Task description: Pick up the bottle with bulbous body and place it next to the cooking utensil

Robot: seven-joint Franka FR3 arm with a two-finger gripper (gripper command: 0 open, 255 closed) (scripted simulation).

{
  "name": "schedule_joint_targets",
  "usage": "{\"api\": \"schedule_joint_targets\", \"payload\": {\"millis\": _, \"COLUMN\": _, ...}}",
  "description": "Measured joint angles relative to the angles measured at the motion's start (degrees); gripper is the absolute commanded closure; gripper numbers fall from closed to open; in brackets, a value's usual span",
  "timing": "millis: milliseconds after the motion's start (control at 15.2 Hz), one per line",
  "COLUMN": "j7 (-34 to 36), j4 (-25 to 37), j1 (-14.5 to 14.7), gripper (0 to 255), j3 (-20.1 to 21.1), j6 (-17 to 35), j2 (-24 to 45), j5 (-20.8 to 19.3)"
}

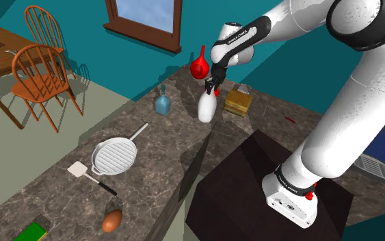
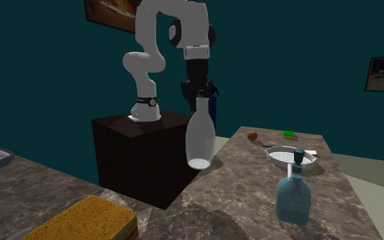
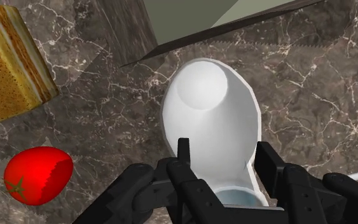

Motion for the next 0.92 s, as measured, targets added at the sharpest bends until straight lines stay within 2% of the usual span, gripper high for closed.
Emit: {"api": "schedule_joint_targets", "payload": {"millis": 924, "j7": 2.1, "j4": 3.9, "j1": 0.4, "gripper": 255, "j3": -0.2, "j6": -10.3, "j2": -6.6, "j5": -2.5}}
